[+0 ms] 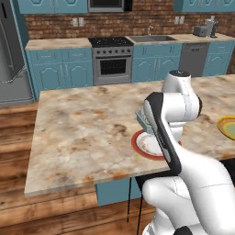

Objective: Place two dumplings into each of the tupperware containers and then place the containers in the fridge.

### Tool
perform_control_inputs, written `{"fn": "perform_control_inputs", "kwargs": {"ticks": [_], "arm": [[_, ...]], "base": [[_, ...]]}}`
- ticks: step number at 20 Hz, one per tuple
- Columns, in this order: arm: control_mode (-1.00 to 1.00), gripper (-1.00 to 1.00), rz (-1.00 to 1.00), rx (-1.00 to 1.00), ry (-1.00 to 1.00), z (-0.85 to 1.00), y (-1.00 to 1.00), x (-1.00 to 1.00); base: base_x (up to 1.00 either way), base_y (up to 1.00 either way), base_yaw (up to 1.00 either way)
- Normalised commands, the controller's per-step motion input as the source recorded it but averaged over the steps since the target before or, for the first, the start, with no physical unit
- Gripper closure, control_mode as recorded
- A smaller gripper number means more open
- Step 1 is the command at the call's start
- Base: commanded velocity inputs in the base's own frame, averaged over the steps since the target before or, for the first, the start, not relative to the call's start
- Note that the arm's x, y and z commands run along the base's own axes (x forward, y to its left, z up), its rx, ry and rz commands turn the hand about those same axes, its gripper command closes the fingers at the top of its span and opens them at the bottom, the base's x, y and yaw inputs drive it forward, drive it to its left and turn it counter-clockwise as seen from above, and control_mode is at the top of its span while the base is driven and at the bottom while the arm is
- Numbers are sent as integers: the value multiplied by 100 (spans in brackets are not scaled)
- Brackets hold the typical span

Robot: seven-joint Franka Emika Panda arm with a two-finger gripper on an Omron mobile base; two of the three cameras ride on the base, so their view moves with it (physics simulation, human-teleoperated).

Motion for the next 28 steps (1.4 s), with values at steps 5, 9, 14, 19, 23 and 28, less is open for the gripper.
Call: {"fn": "perform_control_inputs", "kwargs": {"ticks": [5,9,14,19,23,28], "arm": [[-100,100,-9,0,7,21,-55,-31],[-100,100,-11,0,1,11,-41,-71],[-100,100,-9,0,-5,15,-12,-56],[-100,100,9,0,-6,55,15,-43],[-100,100,7,-6,-3,34,2,-61],[-100,100,0,-10,-4,22,6,-56]], "base": [[0,0,0],[0,0,0],[0,0,0],[0,0,0],[0,0,0],[0,0,0]]}}
